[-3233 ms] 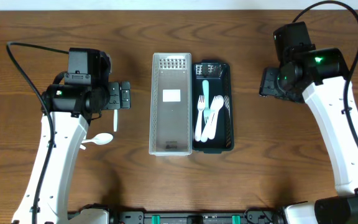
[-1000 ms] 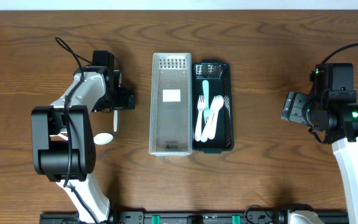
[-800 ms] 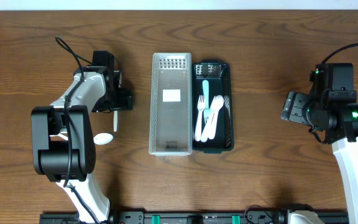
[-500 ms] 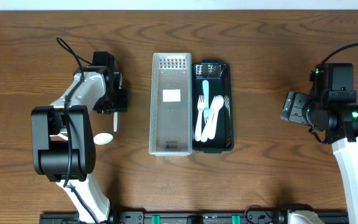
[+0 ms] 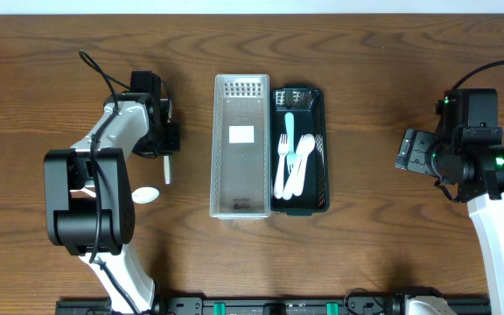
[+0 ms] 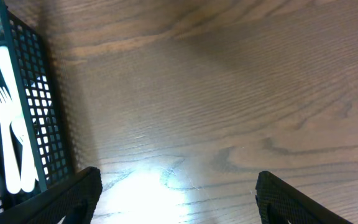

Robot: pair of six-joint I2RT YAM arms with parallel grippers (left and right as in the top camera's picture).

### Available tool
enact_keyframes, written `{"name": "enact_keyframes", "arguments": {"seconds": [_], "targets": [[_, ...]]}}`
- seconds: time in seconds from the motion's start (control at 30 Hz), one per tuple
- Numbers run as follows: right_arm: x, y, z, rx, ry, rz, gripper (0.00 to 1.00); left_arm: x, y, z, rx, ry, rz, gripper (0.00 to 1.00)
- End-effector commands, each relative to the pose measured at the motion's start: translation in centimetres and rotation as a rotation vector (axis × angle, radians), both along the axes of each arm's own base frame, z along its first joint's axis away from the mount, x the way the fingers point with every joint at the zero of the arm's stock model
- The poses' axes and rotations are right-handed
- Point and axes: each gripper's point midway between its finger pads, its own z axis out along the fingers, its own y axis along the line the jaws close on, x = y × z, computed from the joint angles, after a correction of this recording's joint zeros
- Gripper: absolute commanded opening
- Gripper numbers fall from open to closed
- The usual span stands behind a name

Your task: Pack container

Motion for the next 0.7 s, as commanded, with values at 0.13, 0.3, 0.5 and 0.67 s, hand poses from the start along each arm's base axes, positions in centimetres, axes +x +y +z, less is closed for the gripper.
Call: {"name": "enact_keyframes", "arguments": {"seconds": [0.13,0.3,0.5,0.67], "targets": [[0.0,-0.3,-0.1,-0.003,0.004,0.001,0.82,-0.1,0.1,0.0,0.002,0.001,0.004,0.13],[0.0,-0.3,-0.1,-0.003,0.005,0.001,0.82,-0.1,0.1,0.6,0.002,-0.006,0.003,0.09],[0.0,-0.3,-0.1,-0.002,0.004,0.001,0.82,0.1,-1.6,7.5,-0.001,-0.108,-0.037,0.06],[0.2,-0.3,0.0,-0.002,-0.006,0.001,0.82,-0.4,-5.9,17.3,-0.008,-0.342,-0.151,0.06]]}}
